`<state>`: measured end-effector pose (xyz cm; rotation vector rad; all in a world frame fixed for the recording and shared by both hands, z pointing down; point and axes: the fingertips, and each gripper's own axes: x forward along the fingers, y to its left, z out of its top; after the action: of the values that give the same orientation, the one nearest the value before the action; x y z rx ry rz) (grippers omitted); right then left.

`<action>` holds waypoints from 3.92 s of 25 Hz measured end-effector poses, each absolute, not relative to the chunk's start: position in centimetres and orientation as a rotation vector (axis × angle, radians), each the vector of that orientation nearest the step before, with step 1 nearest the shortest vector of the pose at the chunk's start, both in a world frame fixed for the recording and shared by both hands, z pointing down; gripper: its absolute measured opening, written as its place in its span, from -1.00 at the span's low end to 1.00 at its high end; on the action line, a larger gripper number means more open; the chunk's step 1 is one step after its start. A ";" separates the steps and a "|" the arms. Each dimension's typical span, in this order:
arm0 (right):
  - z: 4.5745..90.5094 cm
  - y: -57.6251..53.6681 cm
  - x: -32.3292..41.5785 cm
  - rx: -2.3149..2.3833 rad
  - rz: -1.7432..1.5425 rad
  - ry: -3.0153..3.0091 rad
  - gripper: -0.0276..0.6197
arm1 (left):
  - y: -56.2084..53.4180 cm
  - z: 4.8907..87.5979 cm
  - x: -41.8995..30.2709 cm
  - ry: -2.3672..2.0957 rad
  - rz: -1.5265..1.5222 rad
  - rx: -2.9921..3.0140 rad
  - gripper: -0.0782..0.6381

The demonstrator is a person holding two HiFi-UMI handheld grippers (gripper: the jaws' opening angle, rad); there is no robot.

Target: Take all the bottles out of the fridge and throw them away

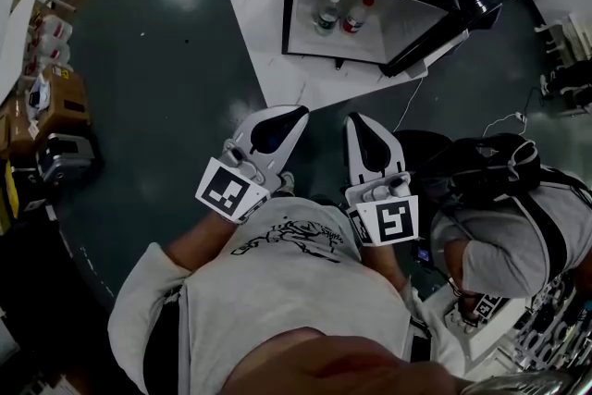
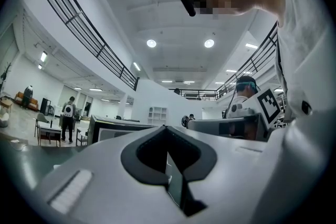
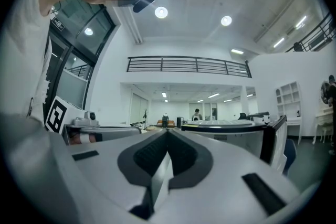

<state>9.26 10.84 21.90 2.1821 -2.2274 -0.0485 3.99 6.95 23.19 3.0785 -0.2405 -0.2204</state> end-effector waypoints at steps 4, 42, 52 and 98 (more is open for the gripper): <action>22.1 10.8 8.8 2.185 -0.040 -2.212 -0.89 | 6.5 23.4 3.6 -0.232 -0.208 3.077 -0.76; 23.1 7.8 16.1 2.170 -0.021 -2.229 -0.89 | 4.6 23.7 10.6 -0.281 -0.172 3.051 -0.76; 23.4 7.0 20.7 2.155 -0.019 -2.253 -0.89 | 3.6 23.8 14.9 -0.325 -0.183 3.069 -0.76; 27.1 3.1 28.4 2.052 0.029 -2.303 -0.88 | 0.9 27.9 23.4 -0.416 -0.014 3.044 -0.76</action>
<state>28.44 3.12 27.10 2.0523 -2.3031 0.0286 23.44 0.91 27.90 3.0438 -0.4158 -0.0135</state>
